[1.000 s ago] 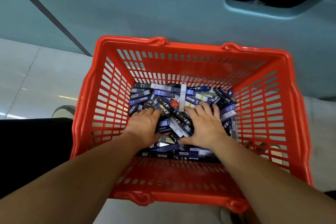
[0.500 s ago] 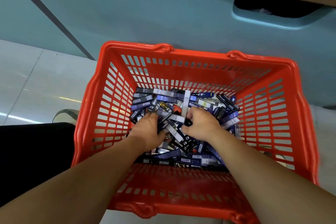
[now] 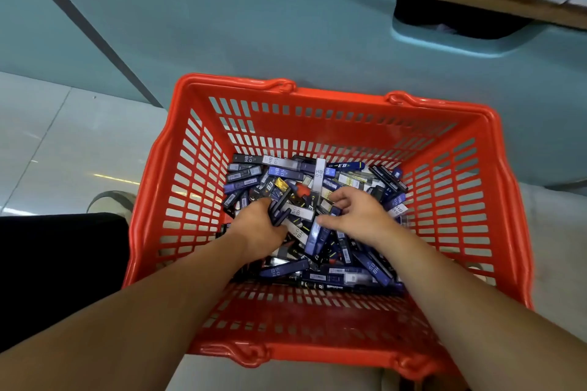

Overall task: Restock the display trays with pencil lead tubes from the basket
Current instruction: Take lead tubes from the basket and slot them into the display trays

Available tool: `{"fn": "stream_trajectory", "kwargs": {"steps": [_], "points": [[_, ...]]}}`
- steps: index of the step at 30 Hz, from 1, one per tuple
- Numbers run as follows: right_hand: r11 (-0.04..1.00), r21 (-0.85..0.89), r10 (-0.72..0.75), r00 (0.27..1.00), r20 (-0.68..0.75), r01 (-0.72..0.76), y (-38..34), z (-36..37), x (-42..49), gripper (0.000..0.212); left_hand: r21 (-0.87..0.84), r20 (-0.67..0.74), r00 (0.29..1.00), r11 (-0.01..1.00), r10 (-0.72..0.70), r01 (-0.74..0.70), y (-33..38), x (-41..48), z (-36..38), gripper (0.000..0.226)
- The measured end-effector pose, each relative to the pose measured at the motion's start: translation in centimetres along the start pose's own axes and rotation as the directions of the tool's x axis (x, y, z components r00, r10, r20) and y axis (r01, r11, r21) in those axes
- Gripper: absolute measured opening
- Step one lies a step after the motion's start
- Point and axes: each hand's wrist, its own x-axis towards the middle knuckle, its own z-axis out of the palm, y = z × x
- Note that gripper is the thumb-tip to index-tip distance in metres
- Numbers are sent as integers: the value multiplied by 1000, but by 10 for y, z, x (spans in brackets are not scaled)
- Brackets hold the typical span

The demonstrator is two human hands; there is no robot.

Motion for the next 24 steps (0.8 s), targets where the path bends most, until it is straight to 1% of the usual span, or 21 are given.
{"fn": "stream_trajectory", "kwargs": {"steps": [2, 3, 5, 7, 8, 10, 12, 14, 15, 17, 20, 22, 24], "points": [[970, -241, -46, 997, -54, 31, 0, 13, -3, 77, -39, 16, 1000, 999, -14, 15, 1, -3, 2, 19], [939, -341, -66, 994, -84, 34, -1, 20, -3, 85, -60, 18, 1000, 998, -22, 23, 0, -5, 2, 19], [890, -456, -74, 989, -130, 7, -7, 31, -2, 92, -116, 18, 999, 992, -40, 42, -2, -8, 2, 22], [865, -502, -52, 988, -145, -28, -14, 36, 2, 92, -204, 20, 998, 976, -66, 69, -6, -10, 1, 27], [870, -491, -28, 990, -139, -44, -17, 35, 5, 89, -247, 28, 996, 965, -82, 87, -6, -11, 0, 30], [913, -402, 19, 994, -103, -60, -21, 30, 11, 78, -301, 35, 994, 948, -102, 108, -7, -9, -2, 32], [960, -276, 39, 998, -41, -48, -22, 23, 17, 59, -299, 19, 994, 948, -109, 110, -8, -6, -2, 28], [985, -168, 50, 999, 3, -48, -20, 18, 20, 47, -299, 19, 994, 948, -105, 106, -7, -4, -2, 27], [988, -143, 50, 999, 11, -48, -18, 17, 20, 42, -310, 26, 994, 945, -103, 106, -7, -3, -1, 27], [993, -109, 39, 999, 8, -38, -13, 16, 20, 34, -330, 39, 995, 938, -96, 103, -6, -3, 1, 28], [1000, -17, 24, 1000, -15, -24, -9, 14, 13, 22, -312, 34, 995, 945, -92, 98, -5, -5, -1, 25], [995, 91, 35, 999, -36, -32, -10, 12, 8, 16, -315, 31, 996, 945, -82, 88, -1, -8, -5, 23], [977, 209, 58, 996, -74, -42, -16, 5, 0, 9, -361, 41, 997, 930, -59, 69, 9, -13, -6, 22]]}}
